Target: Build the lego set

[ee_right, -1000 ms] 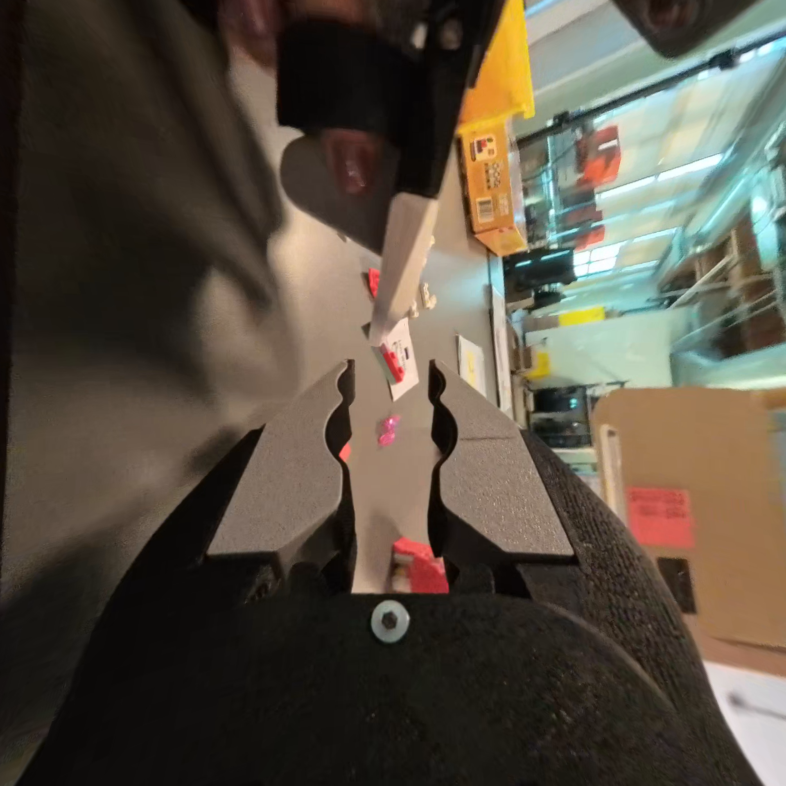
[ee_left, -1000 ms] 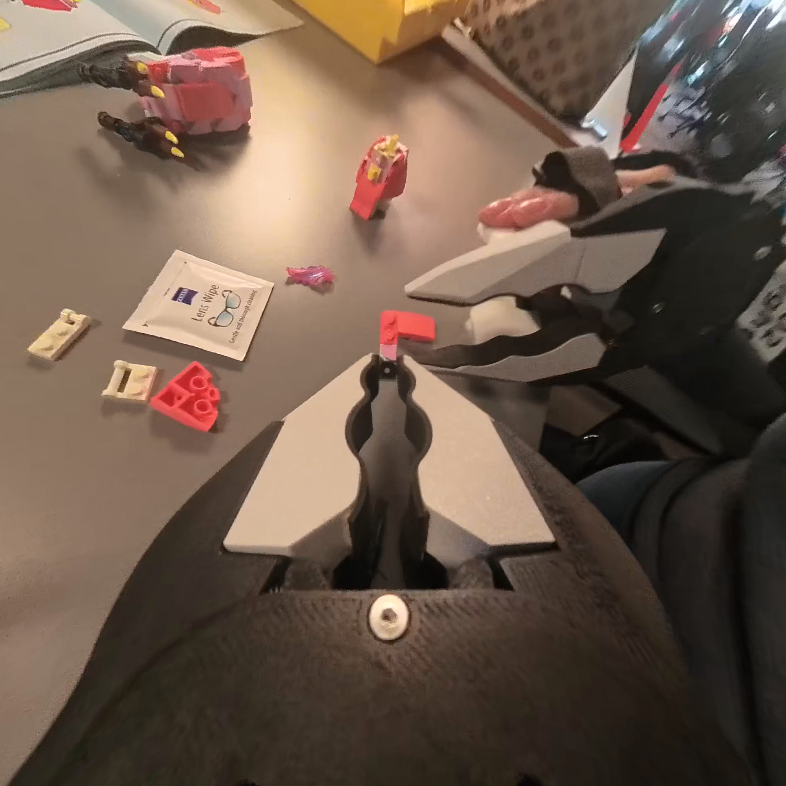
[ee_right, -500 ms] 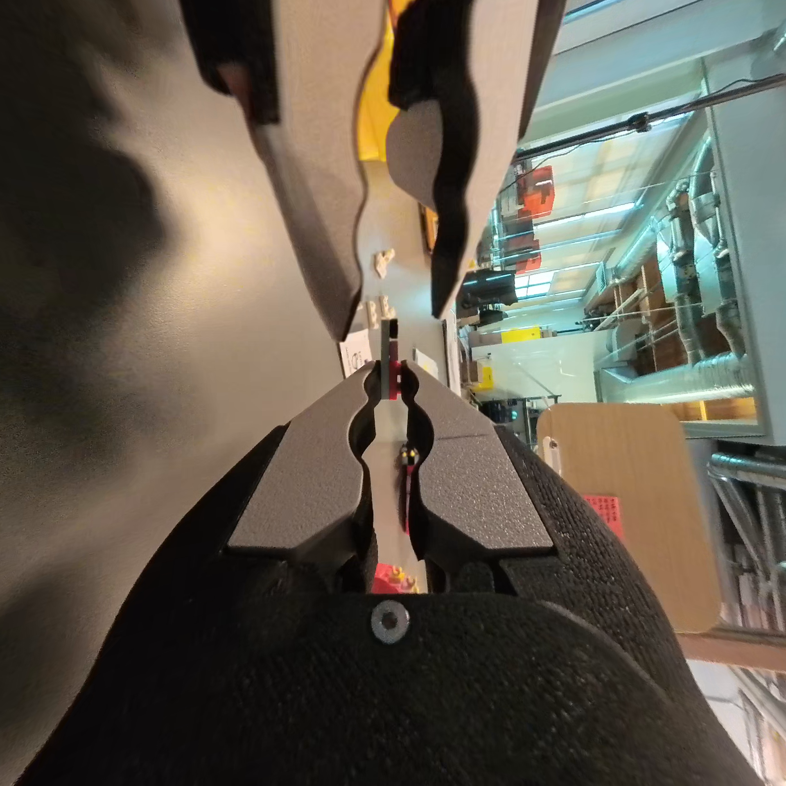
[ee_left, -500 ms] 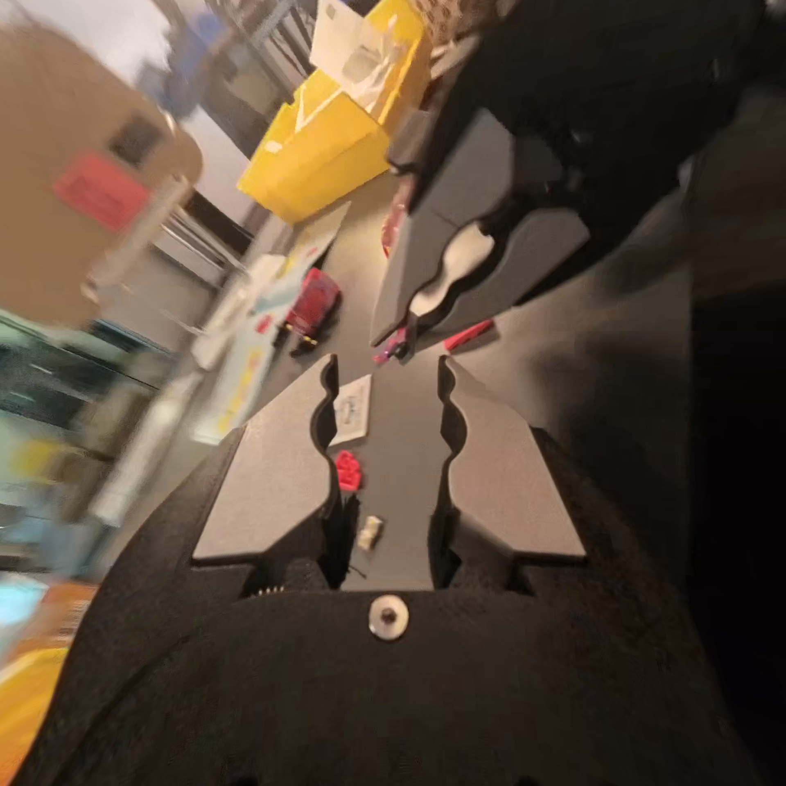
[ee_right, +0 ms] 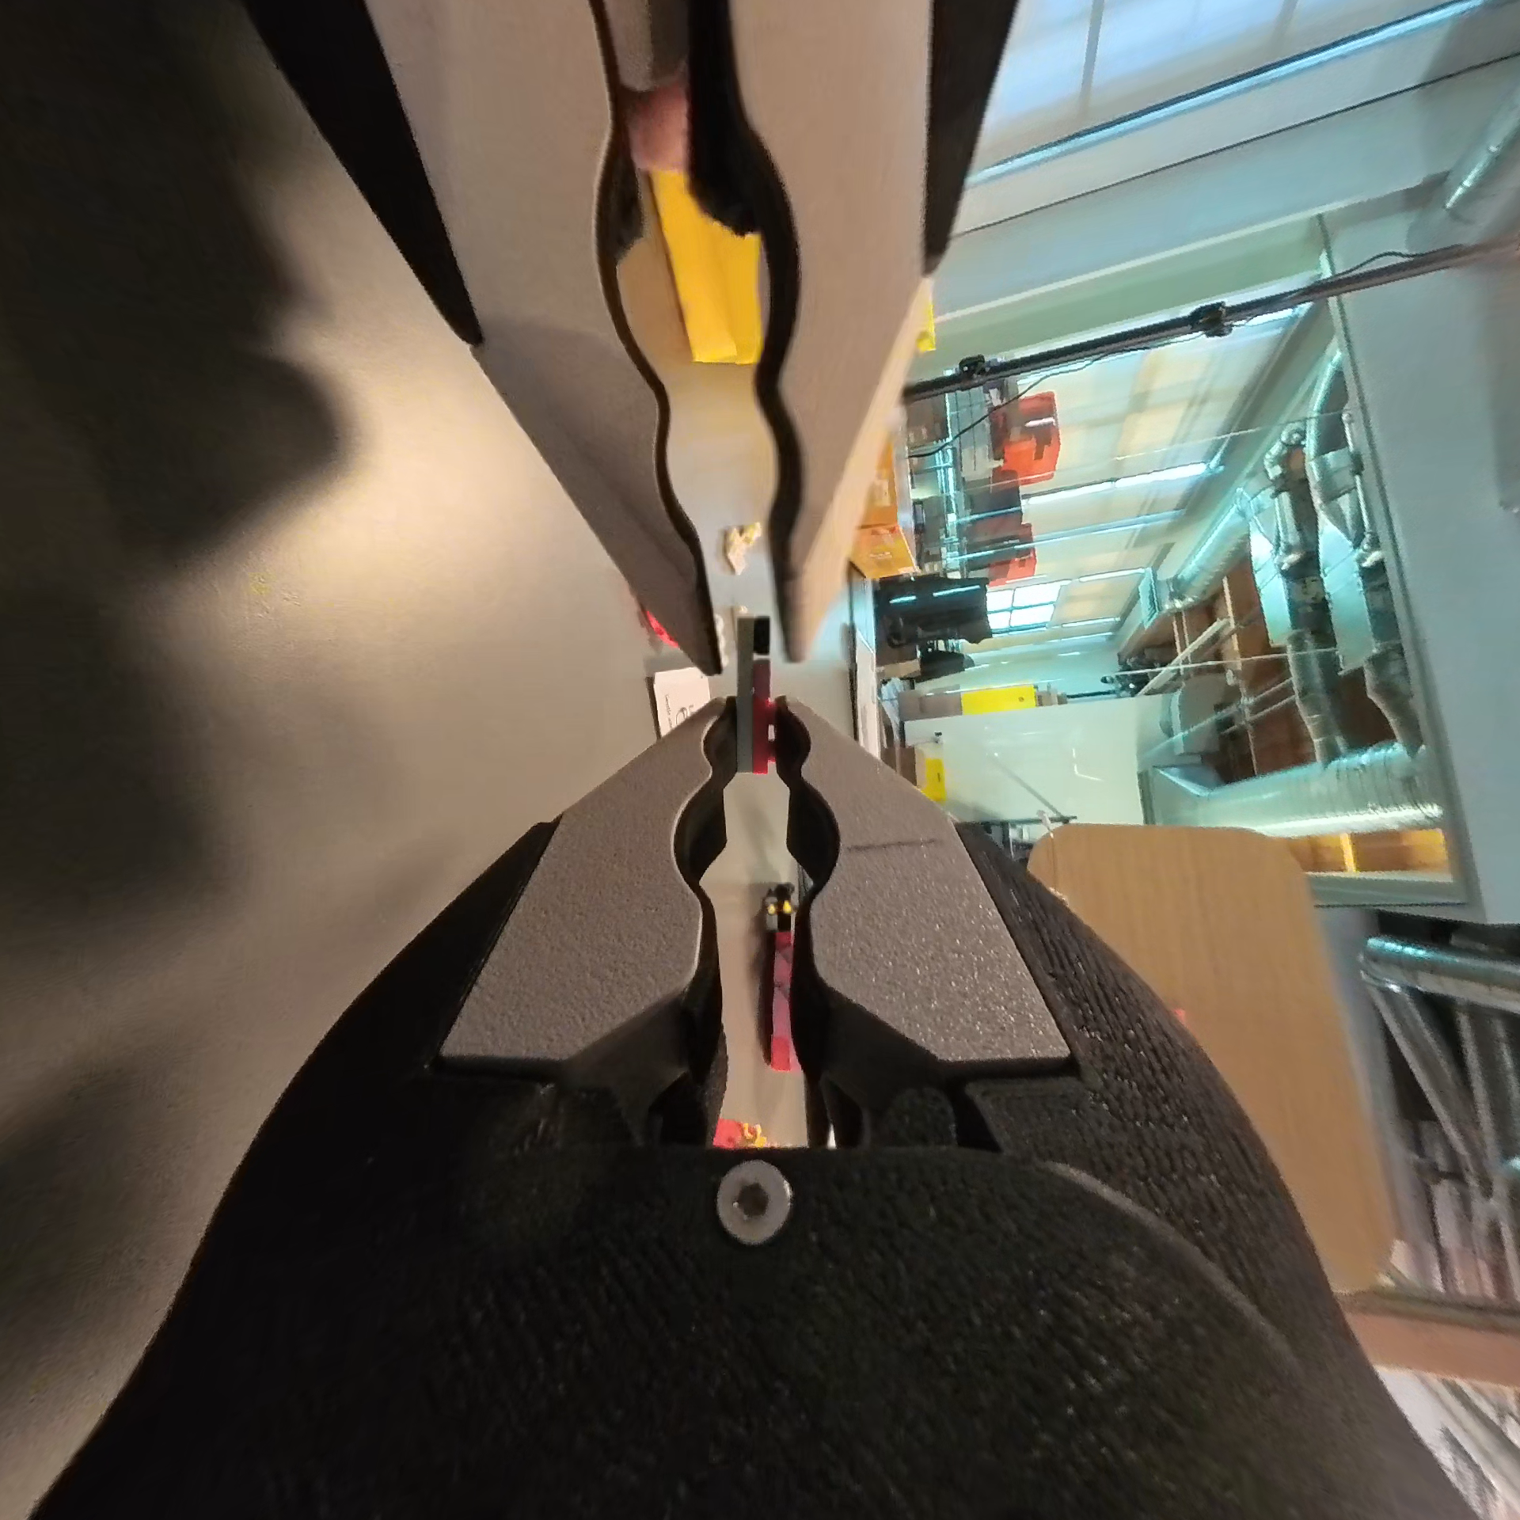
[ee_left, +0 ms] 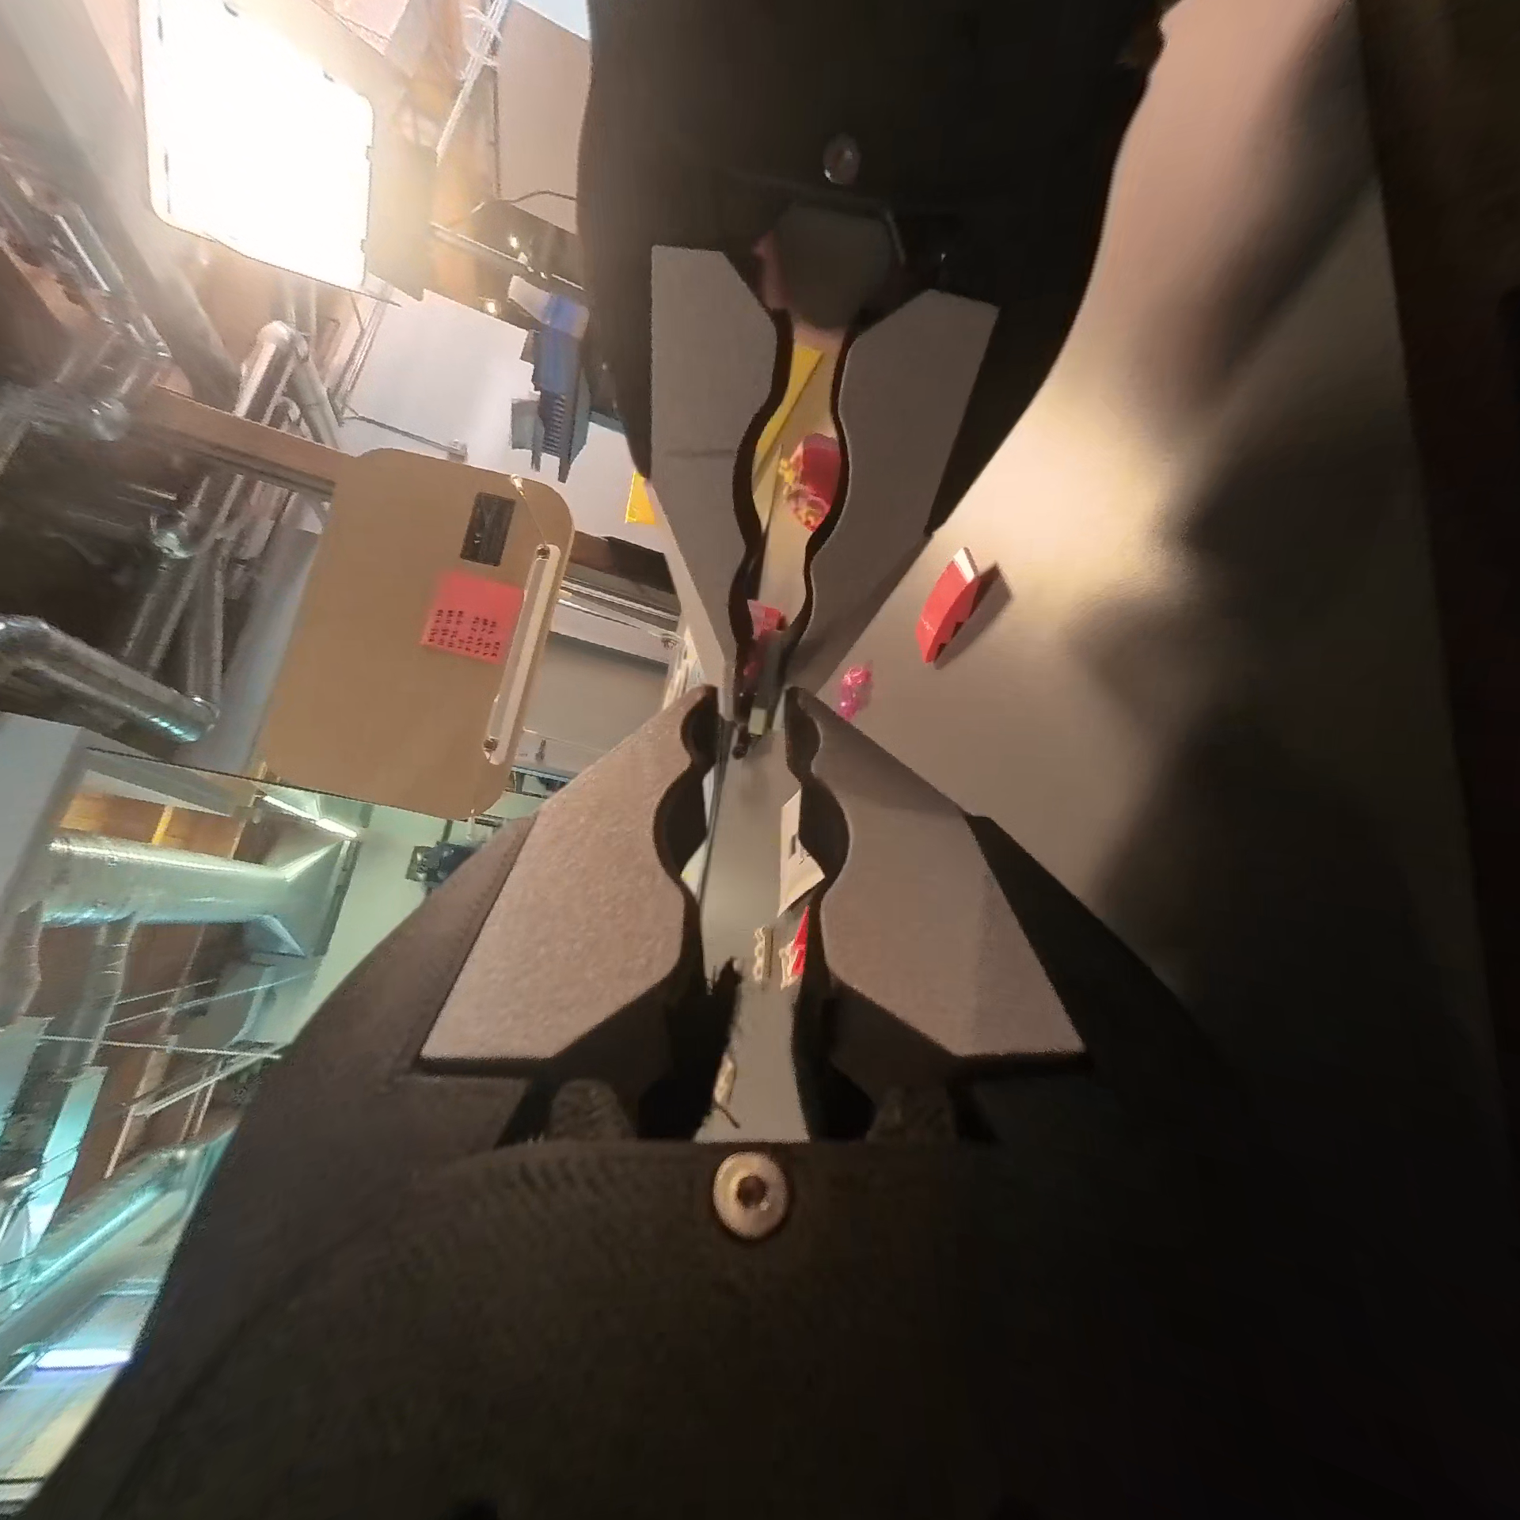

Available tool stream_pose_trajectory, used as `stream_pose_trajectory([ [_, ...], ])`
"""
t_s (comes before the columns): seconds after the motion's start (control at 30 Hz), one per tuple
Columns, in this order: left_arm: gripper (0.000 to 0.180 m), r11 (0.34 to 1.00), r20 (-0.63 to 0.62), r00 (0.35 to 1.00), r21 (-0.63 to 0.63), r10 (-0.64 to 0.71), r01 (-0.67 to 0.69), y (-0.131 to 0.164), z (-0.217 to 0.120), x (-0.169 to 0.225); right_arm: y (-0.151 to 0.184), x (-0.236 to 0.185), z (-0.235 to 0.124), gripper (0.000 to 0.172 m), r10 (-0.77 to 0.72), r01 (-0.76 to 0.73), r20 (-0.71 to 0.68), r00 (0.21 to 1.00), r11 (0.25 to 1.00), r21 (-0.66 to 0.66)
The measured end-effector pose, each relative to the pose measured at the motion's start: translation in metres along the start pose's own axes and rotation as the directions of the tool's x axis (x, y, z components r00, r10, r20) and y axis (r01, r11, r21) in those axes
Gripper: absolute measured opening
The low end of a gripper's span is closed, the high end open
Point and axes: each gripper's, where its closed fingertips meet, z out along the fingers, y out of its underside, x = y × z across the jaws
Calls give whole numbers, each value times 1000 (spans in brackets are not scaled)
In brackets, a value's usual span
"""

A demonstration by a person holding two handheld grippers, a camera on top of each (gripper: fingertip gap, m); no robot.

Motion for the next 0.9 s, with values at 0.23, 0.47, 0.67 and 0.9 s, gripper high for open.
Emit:
stream_pose_trajectory([
  [0.23,5,997,7,999,-71,39,-38,8,3,2,6,1,-9,19,105,-105,38,994,994,16],
  [0.47,5,979,30,996,-186,88,-81,26,6,1,51,-20,-37,36,818,-758,111,564,566,-324],
  [0.67,6,972,27,995,-218,95,-87,31,6,2,42,-40,-37,39,971,-882,83,225,240,-407],
  [0.9,5,967,-12,997,-246,70,-71,37,10,8,46,-55,-29,19,960,-842,62,272,269,-468],
])
